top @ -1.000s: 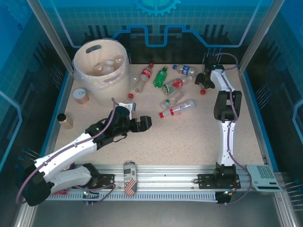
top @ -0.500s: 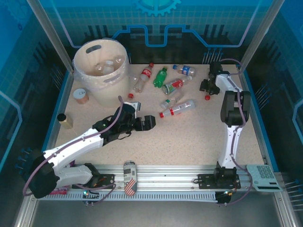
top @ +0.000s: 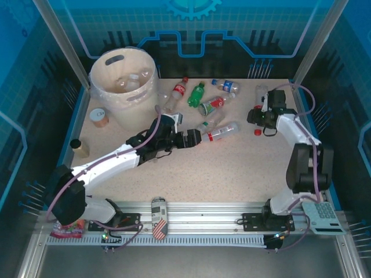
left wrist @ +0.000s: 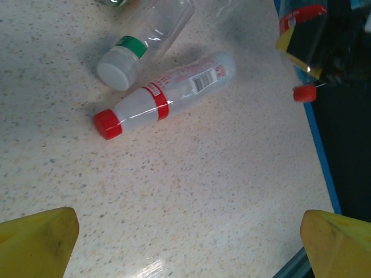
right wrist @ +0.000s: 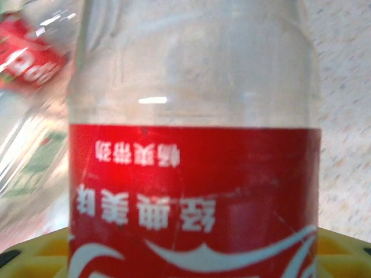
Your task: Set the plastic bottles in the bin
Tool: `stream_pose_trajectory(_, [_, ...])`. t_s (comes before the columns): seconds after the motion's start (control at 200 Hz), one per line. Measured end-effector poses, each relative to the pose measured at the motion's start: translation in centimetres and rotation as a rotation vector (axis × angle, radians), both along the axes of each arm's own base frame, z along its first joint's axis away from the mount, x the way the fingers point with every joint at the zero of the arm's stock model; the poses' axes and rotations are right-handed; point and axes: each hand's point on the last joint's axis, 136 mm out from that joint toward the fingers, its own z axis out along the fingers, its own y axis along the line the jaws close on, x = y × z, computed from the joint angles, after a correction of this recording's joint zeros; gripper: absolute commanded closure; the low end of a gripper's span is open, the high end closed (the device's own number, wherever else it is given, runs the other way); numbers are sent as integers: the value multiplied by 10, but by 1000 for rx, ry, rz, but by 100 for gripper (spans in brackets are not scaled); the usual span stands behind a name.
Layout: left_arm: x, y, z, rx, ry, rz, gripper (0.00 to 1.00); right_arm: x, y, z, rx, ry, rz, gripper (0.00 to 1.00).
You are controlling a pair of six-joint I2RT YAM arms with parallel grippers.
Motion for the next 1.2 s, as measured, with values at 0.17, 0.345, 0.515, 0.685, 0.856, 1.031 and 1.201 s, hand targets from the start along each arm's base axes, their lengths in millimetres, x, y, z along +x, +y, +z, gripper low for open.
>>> stream_pose_trajectory(0.17, [25,-7,0,-103,28,23,1,-45,46,14,98,-79,120,52])
stream_pose_trajectory(0.345, [44,-20,2,-173,48,42,1,-98,98,-1,201,-90,244,53])
stream_pose_trajectory(0.515, [59,-35,4,-243,58,52,1,-133,139,-4,259,-85,365,53])
stream_pose_trajectory(0.685, [65,-49,-8,-288,91,54,1,-142,165,4,298,-98,437,53])
stream_pose_trajectory(0.856, [62,-67,-13,-331,109,29,2,-147,184,-7,316,-56,476,53])
stream_pose_trajectory(1.031, [60,-83,-8,-348,108,0,13,-148,196,-11,325,-43,496,53])
stream_pose_trajectory(1.201, [61,-83,-12,-350,120,4,17,-145,201,-6,340,-70,505,53])
